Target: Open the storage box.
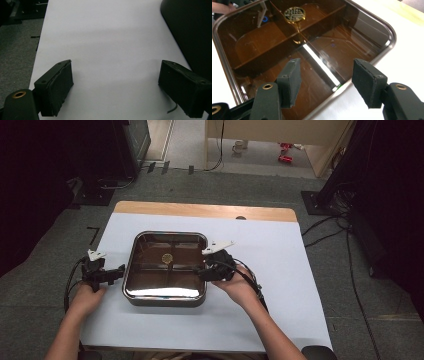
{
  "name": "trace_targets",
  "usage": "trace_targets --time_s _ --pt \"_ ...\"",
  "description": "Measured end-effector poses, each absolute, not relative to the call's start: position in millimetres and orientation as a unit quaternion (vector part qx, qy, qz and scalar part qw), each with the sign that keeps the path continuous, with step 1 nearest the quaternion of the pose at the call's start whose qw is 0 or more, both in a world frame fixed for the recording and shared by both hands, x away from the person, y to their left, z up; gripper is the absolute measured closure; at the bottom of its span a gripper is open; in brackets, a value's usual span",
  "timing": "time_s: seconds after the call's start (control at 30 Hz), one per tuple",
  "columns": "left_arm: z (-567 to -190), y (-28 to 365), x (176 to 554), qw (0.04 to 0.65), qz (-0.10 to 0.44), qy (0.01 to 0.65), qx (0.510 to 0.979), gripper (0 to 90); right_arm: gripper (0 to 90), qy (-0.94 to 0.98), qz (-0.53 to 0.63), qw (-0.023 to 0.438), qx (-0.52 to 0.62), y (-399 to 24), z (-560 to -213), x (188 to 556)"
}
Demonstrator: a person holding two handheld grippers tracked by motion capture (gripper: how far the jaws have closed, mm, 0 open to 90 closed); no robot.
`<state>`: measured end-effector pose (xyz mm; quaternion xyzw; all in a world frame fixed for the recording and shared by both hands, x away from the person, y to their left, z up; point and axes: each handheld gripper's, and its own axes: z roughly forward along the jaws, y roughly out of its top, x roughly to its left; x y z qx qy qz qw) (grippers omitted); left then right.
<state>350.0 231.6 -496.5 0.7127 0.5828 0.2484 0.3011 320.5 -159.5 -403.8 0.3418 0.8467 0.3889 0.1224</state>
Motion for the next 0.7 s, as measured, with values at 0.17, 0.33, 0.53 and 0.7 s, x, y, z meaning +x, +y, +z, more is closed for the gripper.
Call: trace_targets --time_s 0.17,0.33,0.53,0.7 --pt "-496.5 231.6 350.1 0.301 0.248 0.583 0.713 12.2 38.2 0.846 0.394 0.118 0.338 -144.8 -404.3 328.8" --pt "-496.4 231.6 350.0 0.300 0.248 0.583 0.713 12.2 38.6 0.848 0.393 0.112 0.337 -136.1 -404.6 333.4" --pt "-496.4 231.5 350.0 0.301 0.249 0.583 0.712 12.2 39.8 0.852 0.395 0.111 0.326 -119.5 -403.2 340.3" --pt "-496.4 231.6 350.0 0.301 0.248 0.583 0.713 12.2 41.9 0.855 0.394 0.105 0.321 -104.9 -404.4 345.8"
